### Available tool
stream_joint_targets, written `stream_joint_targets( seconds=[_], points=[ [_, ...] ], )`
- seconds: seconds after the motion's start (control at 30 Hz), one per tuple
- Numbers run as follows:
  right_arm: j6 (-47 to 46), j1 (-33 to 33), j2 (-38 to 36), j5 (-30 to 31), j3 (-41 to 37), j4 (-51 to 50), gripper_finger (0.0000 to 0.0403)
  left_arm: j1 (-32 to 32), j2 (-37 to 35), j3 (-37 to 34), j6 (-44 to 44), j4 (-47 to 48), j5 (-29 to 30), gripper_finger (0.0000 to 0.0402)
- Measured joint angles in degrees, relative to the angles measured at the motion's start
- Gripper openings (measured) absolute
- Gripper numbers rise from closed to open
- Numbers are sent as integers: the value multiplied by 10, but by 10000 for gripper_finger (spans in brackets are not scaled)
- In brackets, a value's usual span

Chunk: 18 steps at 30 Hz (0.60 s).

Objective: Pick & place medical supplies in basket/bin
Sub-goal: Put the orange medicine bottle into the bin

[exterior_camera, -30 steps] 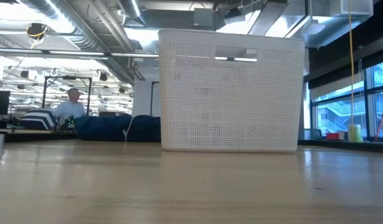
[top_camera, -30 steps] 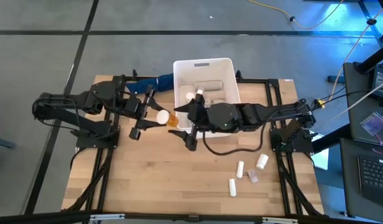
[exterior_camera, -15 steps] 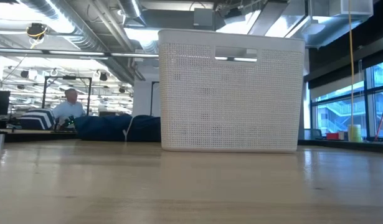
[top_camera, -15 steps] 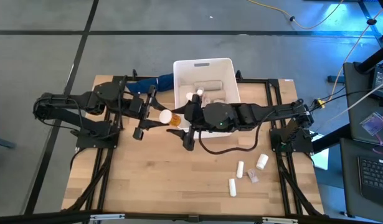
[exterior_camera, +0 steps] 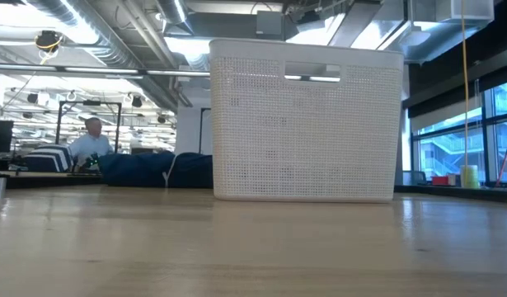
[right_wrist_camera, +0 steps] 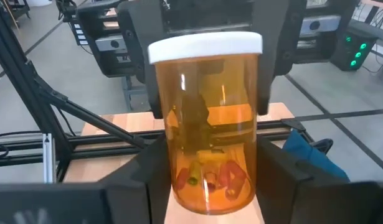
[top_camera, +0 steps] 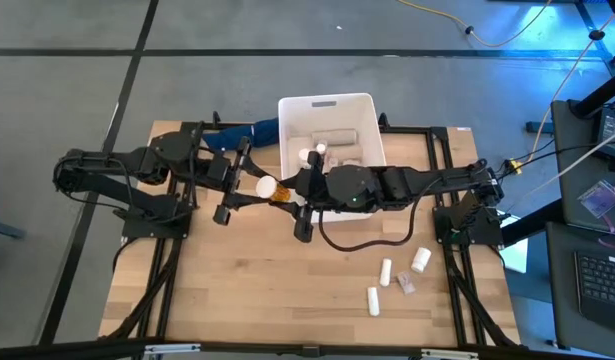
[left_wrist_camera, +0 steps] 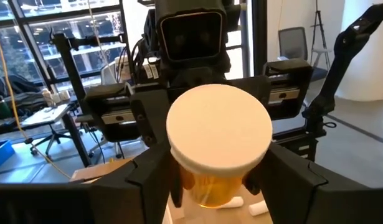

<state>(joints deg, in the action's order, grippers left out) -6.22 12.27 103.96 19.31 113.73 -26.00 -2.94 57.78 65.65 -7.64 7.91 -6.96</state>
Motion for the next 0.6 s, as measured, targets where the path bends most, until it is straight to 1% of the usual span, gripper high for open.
stream_joint_targets(
  seconds=[0.3,0.43,0.6],
  points=[
    [-11,0,0,0,0,-1,174,0,0,0,9,36,-3,247],
    [-14,0,0,0,0,-34,173,0,-9,0,22,71,-2,261],
    [-40,0,0,-1,0,-73,173,0,-13,0,41,121,0,270]
  ],
)
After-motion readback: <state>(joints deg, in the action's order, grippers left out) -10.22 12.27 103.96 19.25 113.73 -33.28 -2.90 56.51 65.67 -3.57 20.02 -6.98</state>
